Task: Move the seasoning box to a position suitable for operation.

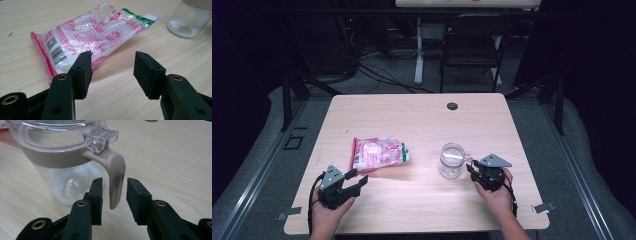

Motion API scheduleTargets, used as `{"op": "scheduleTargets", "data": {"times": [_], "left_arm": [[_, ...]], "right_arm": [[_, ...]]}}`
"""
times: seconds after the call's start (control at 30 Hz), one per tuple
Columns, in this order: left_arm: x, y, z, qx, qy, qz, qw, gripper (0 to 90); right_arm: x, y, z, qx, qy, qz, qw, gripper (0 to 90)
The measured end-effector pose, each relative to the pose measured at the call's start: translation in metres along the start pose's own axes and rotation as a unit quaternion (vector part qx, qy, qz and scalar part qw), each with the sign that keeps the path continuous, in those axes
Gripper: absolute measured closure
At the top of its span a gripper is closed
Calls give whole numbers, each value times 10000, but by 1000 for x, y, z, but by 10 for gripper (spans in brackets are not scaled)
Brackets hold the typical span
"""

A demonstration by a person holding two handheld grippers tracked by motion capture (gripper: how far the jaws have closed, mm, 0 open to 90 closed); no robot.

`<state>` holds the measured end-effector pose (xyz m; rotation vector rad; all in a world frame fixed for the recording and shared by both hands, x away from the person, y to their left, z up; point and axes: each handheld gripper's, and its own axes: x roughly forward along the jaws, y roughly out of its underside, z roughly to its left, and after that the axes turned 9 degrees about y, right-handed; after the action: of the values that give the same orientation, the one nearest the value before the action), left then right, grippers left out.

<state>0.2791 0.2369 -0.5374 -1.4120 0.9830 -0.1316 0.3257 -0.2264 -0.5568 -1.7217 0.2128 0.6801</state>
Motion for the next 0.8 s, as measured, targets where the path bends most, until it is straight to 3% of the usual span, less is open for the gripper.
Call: {"op": "scheduleTargets", "data": {"times": [0.5,0.8], "left_arm": [[-7,5,-1,-45,-102,16,9999,486],[-6,4,-1,-1,-86,26,10000,486]], "right_arm": [[7,-5,2,2,35,40,10000,762],[6,-6,2,-35,13,65,10000,769]]}}
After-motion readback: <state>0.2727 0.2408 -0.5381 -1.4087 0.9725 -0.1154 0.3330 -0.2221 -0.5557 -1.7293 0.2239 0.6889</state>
